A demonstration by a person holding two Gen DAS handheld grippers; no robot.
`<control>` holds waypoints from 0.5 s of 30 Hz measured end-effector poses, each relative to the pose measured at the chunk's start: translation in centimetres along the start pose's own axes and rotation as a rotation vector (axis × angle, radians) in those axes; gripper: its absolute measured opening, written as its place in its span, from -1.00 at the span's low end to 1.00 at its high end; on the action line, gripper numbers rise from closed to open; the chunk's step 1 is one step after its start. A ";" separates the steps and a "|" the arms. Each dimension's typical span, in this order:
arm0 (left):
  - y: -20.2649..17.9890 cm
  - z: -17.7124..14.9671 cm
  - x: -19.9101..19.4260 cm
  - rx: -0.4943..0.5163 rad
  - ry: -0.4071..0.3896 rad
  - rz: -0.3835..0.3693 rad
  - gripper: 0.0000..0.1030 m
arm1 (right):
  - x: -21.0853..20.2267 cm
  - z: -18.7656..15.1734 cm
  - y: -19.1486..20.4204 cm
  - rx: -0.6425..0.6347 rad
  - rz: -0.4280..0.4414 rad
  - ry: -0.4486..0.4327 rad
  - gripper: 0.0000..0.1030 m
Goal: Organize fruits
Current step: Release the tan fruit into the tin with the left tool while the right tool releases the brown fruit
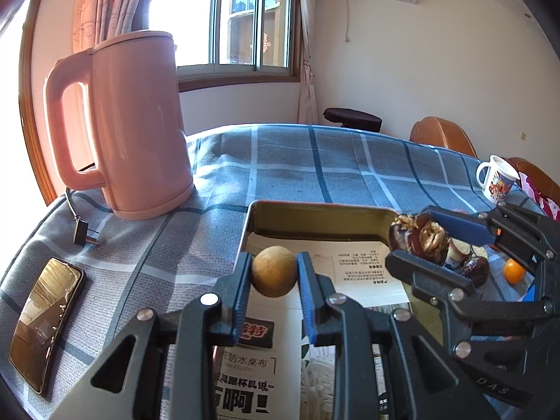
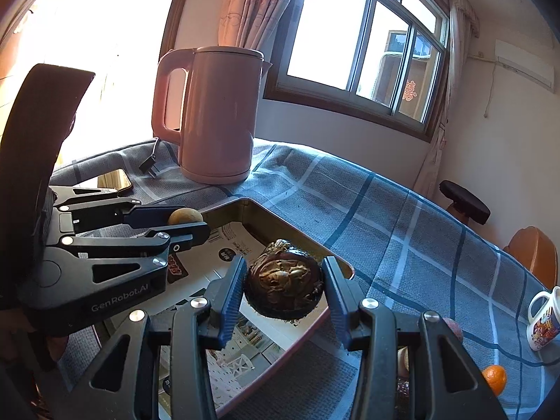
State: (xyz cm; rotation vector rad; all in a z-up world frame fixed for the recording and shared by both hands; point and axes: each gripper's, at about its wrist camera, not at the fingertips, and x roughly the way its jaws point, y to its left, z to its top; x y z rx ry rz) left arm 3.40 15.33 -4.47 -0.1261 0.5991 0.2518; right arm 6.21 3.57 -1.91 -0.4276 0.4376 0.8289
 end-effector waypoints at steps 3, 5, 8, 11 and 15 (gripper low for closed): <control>0.1 0.1 0.2 0.002 0.008 -0.002 -0.47 | 0.7 -0.1 0.1 -0.001 0.001 0.015 -0.09; 0.1 0.1 0.3 0.002 0.013 0.000 -0.47 | 0.9 -0.2 0.1 0.004 0.004 0.020 -0.09; 0.1 0.1 0.7 0.007 0.028 0.000 -0.47 | 1.2 -0.4 0.1 0.011 0.006 0.028 -0.09; 0.1 0.2 0.8 0.010 0.032 0.005 -0.47 | 1.7 -0.6 0.0 0.022 0.013 0.042 -0.09; 0.2 0.2 1.0 0.006 0.042 0.005 -0.47 | 2.3 -1.0 0.2 0.019 0.015 0.065 -0.09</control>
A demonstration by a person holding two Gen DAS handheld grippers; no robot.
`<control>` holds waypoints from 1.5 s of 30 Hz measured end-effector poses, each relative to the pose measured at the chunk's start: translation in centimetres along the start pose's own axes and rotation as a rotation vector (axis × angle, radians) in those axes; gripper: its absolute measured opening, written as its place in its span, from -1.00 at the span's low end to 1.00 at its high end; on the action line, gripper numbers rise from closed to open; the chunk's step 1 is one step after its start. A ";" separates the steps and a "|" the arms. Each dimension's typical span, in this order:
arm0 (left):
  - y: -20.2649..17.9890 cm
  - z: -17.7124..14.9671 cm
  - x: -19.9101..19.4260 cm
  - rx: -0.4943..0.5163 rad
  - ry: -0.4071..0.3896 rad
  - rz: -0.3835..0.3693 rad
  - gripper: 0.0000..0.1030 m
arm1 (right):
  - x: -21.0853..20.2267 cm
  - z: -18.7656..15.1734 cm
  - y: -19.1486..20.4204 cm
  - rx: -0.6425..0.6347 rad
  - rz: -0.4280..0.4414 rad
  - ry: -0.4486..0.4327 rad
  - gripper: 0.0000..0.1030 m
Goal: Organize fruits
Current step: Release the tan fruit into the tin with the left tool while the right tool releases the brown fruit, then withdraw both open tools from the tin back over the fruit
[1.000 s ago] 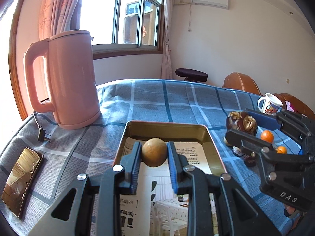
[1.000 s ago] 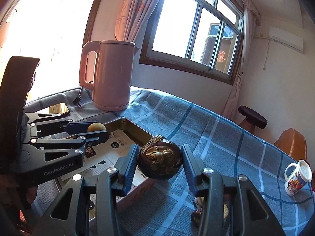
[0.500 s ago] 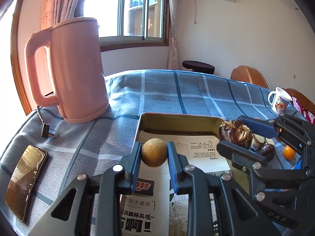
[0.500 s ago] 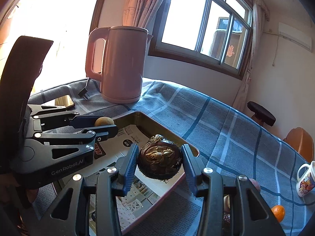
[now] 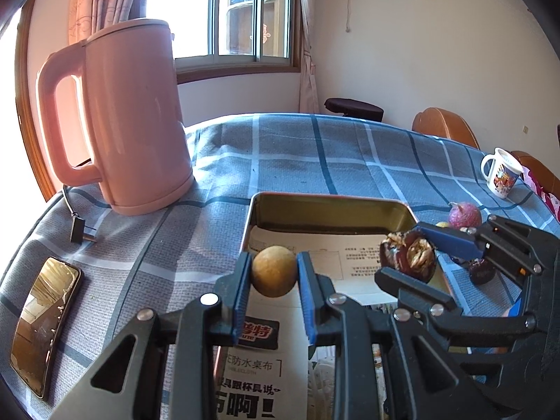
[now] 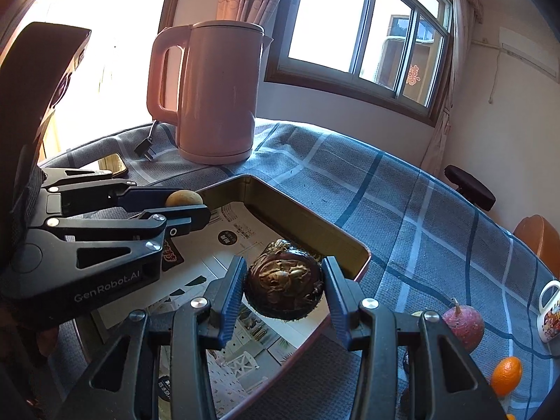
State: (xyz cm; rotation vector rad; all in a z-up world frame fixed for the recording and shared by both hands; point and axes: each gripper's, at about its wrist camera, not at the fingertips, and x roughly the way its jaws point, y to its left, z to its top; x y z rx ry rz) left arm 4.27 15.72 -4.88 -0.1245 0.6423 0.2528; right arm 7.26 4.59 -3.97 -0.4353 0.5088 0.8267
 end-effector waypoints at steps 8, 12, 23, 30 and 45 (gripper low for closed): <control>0.0 0.0 0.6 0.005 0.027 0.004 -0.47 | 0.5 0.0 0.1 -0.003 0.004 0.024 -0.09; -0.2 0.0 0.6 0.017 0.032 0.008 -0.47 | 0.6 0.0 0.0 0.004 0.010 0.032 -0.09; -0.5 0.0 0.5 0.026 0.024 0.022 -0.34 | 1.0 0.1 0.4 -0.011 -0.004 0.048 -0.09; -1.1 -0.2 -1.2 0.031 -0.064 0.040 0.55 | 0.7 0.0 1.0 -0.049 -0.032 0.033 0.24; -5.3 -0.1 -5.9 0.018 -0.216 -0.082 0.66 | -7.9 -2.9 -5.5 0.100 -0.200 -0.104 0.24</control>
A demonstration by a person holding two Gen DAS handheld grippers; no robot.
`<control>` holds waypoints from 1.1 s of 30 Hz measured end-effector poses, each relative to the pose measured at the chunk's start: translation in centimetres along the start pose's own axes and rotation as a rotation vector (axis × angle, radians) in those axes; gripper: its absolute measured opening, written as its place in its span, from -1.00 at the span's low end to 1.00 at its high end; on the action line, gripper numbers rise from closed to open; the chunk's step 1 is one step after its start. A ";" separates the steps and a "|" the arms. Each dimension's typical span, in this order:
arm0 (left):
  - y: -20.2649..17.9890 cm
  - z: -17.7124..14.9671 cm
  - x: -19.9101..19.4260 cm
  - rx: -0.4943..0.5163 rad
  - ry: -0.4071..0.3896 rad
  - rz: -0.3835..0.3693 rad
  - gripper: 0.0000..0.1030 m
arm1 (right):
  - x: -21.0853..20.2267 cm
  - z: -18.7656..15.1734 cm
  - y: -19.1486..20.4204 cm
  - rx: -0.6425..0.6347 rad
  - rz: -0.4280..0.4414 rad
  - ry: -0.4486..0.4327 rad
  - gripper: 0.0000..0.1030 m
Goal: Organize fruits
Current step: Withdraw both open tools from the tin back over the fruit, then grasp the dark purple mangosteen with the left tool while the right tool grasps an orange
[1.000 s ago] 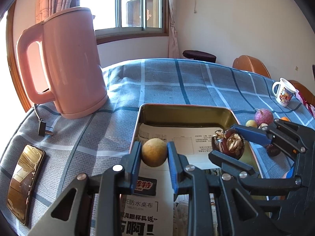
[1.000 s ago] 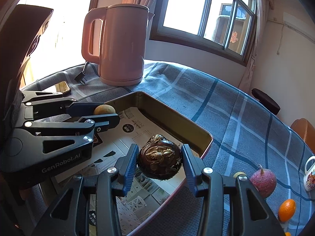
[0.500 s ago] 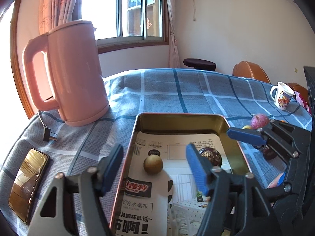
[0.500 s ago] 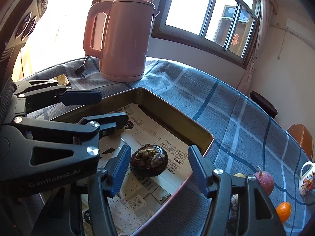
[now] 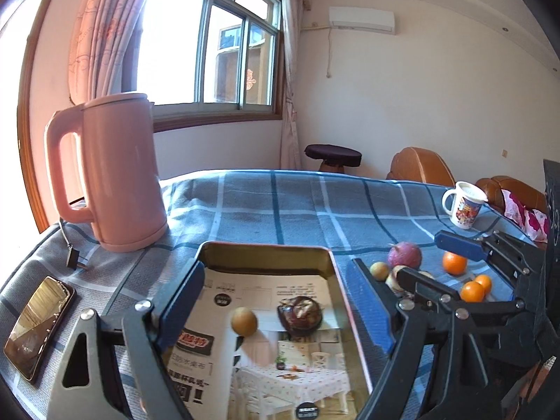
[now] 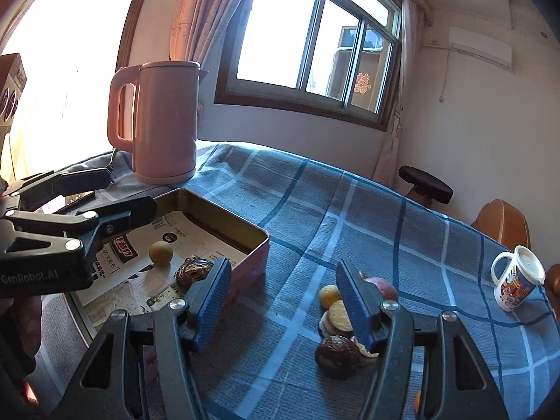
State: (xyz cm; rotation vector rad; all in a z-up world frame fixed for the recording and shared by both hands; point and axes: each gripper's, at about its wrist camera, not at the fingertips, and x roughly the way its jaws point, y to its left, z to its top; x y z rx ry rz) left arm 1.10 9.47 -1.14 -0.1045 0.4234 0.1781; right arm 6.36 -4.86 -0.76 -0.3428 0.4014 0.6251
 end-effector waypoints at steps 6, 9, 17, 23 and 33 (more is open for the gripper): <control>-5.3 -0.5 0.6 0.078 0.030 -0.081 0.66 | -2.9 -2.5 -4.7 0.045 -0.117 0.001 0.24; -7.5 -1.0 1.4 0.119 0.057 -0.099 0.66 | -3.3 -4.0 -7.3 0.082 -0.185 0.035 0.24; -11.7 -1.6 3.8 0.196 0.159 -0.146 0.66 | -2.6 -6.5 -11.4 0.201 -0.207 0.141 0.24; -14.1 -2.5 6.6 0.246 0.265 -0.181 0.58 | -1.9 -7.4 -12.3 0.219 -0.184 0.209 -0.04; -14.9 -2.8 9.0 0.261 0.359 -0.214 0.18 | -0.9 -7.9 -12.0 0.206 -0.110 0.274 -0.25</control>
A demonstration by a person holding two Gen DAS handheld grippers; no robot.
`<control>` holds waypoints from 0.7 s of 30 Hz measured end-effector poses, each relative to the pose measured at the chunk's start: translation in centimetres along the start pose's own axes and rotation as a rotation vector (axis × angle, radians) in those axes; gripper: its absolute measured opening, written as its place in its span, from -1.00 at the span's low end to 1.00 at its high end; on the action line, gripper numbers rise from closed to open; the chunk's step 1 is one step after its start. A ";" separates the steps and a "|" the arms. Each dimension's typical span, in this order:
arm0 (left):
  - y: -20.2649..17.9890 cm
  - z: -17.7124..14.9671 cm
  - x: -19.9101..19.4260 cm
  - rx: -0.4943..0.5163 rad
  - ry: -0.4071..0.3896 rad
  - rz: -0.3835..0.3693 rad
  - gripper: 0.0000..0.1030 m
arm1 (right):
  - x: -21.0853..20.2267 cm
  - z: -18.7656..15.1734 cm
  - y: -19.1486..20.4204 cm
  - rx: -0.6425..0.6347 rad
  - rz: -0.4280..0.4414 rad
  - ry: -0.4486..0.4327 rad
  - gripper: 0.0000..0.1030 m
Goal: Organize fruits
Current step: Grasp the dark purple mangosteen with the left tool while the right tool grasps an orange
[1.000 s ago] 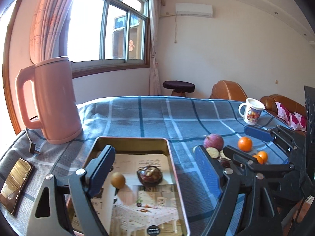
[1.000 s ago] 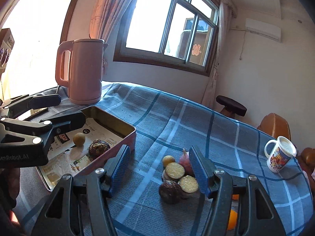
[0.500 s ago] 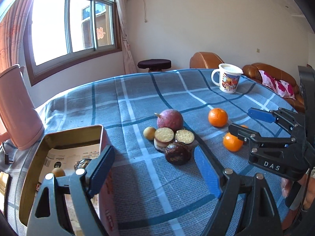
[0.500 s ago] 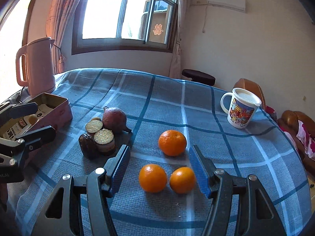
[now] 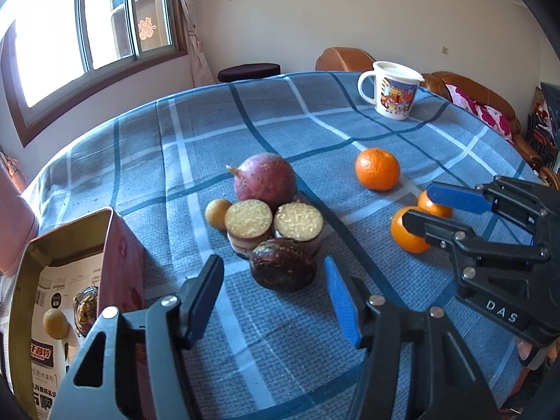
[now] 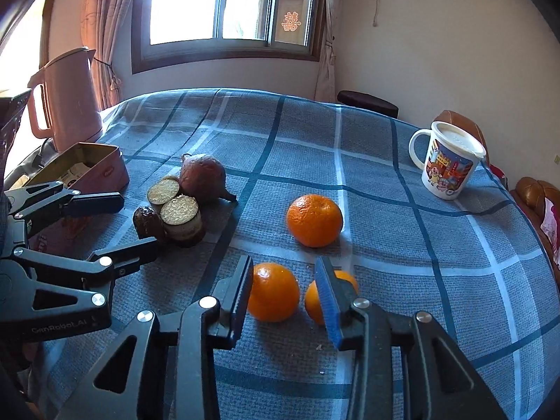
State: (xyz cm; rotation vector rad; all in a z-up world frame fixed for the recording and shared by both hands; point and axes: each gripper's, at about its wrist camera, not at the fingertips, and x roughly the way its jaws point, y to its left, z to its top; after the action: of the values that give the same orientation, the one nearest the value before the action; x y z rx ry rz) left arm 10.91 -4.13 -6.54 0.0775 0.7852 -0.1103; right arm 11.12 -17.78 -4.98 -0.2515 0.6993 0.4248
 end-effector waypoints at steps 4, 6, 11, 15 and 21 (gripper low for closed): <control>0.8 0.1 0.6 -0.037 0.023 -0.028 0.21 | 0.3 0.0 0.1 0.002 0.025 0.018 -0.25; 0.8 0.1 0.6 -0.040 0.023 -0.037 0.17 | 0.1 -0.1 0.2 -0.002 0.017 0.010 -0.25; 0.6 0.2 0.8 -0.028 0.036 -0.055 -0.16 | 0.4 -0.1 0.9 -0.037 0.050 0.032 -0.25; 0.9 0.2 0.8 -0.043 0.036 -0.071 -0.17 | 1.3 -0.2 1.1 -0.049 0.055 0.080 -0.25; 1.1 0.1 0.7 -0.047 0.026 -0.081 -0.18 | 1.3 -0.3 0.9 -0.039 0.063 0.080 -0.28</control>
State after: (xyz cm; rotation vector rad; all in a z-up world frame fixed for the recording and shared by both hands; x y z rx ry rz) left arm 11.61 -3.10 -6.90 0.0022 0.8172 -0.1680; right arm 11.50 -16.72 -6.14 -0.2852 0.7794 0.4910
